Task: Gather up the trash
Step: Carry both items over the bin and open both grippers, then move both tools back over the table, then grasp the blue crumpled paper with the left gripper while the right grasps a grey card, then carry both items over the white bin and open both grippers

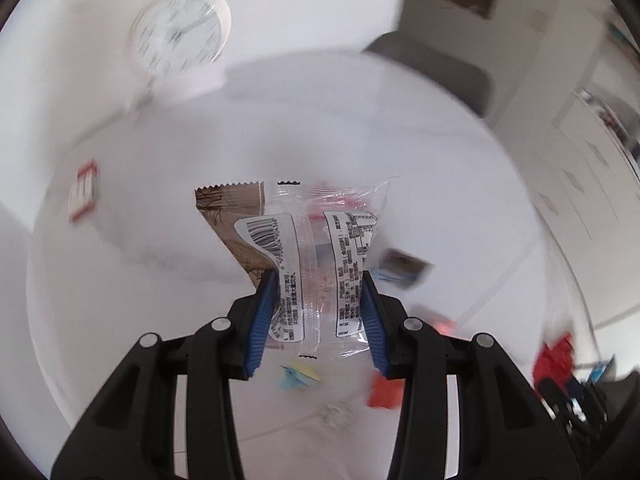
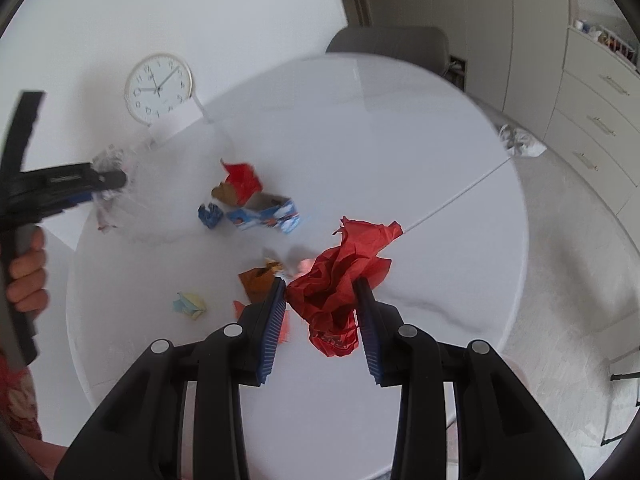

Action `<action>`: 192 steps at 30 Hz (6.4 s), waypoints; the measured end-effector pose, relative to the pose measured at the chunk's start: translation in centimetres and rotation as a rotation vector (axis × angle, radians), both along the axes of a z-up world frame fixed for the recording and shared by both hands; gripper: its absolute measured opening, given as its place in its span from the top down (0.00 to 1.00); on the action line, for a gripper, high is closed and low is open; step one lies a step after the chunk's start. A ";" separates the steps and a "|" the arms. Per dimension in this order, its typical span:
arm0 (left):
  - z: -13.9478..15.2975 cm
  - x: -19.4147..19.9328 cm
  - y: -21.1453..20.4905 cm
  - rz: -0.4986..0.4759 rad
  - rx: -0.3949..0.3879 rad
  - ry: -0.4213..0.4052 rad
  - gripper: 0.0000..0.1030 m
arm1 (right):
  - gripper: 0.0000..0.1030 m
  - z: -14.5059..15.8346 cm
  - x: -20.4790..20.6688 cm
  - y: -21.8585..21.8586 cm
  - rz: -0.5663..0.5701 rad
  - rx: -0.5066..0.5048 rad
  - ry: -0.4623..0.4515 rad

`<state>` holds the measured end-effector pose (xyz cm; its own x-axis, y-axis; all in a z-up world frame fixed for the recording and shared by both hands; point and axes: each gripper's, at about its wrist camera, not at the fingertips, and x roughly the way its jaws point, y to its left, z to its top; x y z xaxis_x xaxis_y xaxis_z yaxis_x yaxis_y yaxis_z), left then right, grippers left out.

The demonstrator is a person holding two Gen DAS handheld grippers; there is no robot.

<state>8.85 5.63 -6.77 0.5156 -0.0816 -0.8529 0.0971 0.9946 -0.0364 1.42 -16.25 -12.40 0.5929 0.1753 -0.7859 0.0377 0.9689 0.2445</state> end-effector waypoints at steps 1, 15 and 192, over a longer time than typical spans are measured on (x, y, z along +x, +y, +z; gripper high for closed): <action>0.9 0.7 -0.9 -0.021 0.000 -0.010 0.60 | 0.65 0.3 -0.7 -0.7 -0.009 -0.003 -0.009; 2.1 -13.1 -25.3 -0.521 0.005 -0.024 0.60 | 0.65 -11.2 -12.7 -15.6 -0.248 -0.015 0.186; -2.6 -15.9 -28.1 -0.683 0.042 0.076 0.64 | 0.27 -21.1 -13.4 -19.9 -0.311 0.003 0.377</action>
<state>-7.07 -22.47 -9.36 0.2993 -0.3327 -0.8943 0.7013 0.7122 -0.0302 -11.98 -36.13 -33.48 0.2919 0.0381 -0.9557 0.4114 0.8971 0.1615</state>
